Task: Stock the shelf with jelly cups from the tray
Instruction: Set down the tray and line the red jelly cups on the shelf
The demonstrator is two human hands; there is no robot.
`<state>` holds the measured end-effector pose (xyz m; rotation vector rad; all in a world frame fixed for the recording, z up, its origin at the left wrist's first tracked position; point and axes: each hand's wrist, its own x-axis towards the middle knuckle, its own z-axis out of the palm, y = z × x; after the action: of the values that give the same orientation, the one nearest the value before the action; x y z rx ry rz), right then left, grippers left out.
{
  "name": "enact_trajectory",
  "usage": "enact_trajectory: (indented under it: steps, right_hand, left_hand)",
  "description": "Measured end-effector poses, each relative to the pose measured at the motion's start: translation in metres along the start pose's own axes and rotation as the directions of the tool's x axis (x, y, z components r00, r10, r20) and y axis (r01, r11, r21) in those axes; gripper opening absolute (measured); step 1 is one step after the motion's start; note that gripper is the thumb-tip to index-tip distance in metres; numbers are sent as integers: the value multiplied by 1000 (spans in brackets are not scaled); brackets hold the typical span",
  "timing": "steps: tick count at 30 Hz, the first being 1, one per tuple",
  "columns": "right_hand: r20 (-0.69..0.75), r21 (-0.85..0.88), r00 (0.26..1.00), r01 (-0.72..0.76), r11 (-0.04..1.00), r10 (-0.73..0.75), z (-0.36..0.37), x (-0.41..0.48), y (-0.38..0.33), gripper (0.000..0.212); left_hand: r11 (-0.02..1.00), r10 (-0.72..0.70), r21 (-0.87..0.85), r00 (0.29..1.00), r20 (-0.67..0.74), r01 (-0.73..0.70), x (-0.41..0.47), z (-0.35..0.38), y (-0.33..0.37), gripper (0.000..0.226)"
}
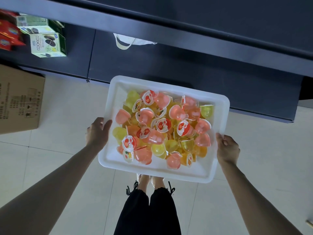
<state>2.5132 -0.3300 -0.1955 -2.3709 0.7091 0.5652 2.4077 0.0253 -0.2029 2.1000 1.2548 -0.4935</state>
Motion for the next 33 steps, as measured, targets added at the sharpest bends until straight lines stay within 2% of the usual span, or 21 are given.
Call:
enact_trajectory:
  steps: [2, 4, 6, 8, 10, 13, 16, 21, 25, 33]
  right_hand:
    - [47, -35, 999, 1, 999, 1, -1, -8, -1, 29]
    - [88, -97, 996, -2, 995, 11, -1, -14, -1, 37]
    - [113, -246, 994, 39, 968, -11, 0, -21, -3, 46]
    - [147, -413, 984, 150, 899, -97, 1, -30, -6, 47]
    - [213, -472, 949, 309, 826, -233, 4, -39, -12, 44]
    - [337, -406, 855, 510, 759, -394, 15, -47, -21, 50]
    - [404, -354, 798, 587, 728, -447, 29, -45, -30, 57]
    - [424, -336, 776, 613, 715, -467, 50, -31, -35, 60]
    - [383, -266, 789, 592, 761, -480, 59, -22, -29, 59]
    - [353, -222, 797, 581, 783, -490, 55, -18, -27, 57]
  left_hand:
    - [1000, 4, 17, 999, 33, -4, -9, 1, 2, 40]
    - [1000, 0, 18, 999, 52, -1, -19, 3, 6, 46]
    - [999, -12, 32, 999, 47, 11, -29, 4, 11, 50]
    - [998, 44, 51, 999, 19, -45, -40, 4, 18, 46]
    - [979, 187, 79, 982, 16, -188, -48, 7, 25, 36]
    - [919, 371, 107, 923, 102, -381, -53, 16, 39, 36]
    - [880, 445, 98, 879, 170, -465, -45, 30, 52, 41]
    - [899, 406, 88, 893, 197, -428, -23, 53, 62, 54]
    - [909, 361, 153, 917, 173, -387, -8, 67, 67, 61]
    - [908, 356, 209, 932, 68, -362, -2, 70, 73, 51]
